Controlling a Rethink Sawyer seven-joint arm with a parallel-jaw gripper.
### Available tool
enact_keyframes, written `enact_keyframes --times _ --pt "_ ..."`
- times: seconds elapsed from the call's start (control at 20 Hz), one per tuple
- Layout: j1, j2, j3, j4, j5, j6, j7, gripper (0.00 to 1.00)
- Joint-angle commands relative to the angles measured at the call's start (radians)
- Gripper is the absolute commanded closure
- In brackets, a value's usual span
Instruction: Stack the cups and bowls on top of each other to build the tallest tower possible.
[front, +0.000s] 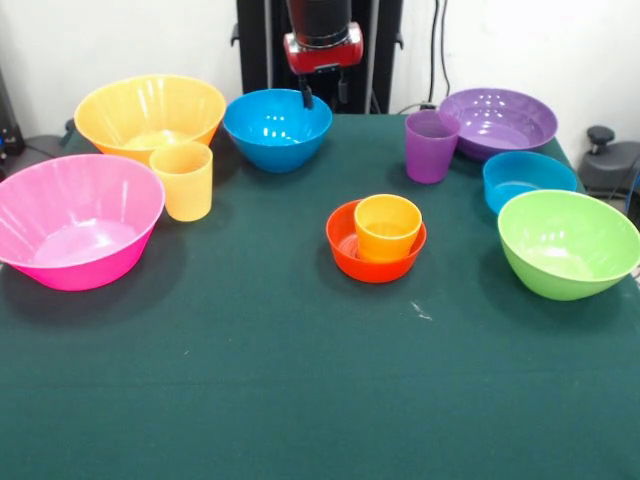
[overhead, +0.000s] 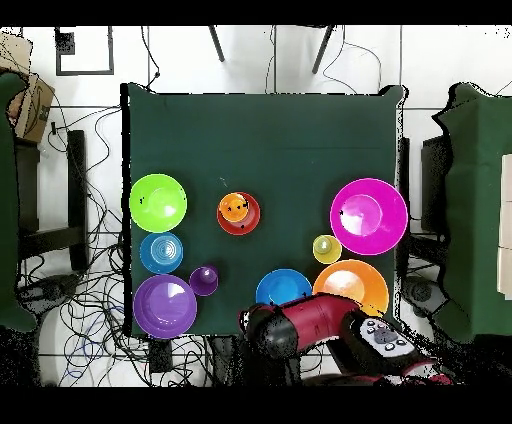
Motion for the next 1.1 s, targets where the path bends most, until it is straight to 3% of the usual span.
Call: enact_keyframes --times 0.05,0.35,0.9,0.95,1.1 --pt "0.079 0.165 -0.023 -0.151 -0.034 -0.13 0.112 0.0" --pt "0.12 0.197 -0.045 -0.174 -0.011 -0.169 0.116 0.0" --pt "0.042 0.26 0.018 -0.244 -0.039 -0.147 0.012 0.0" --pt "0.033 0.261 0.024 -0.242 -0.045 -0.156 0.01 1.0" --pt "0.034 0.262 0.02 -0.24 -0.059 -0.196 0.02 1.0"
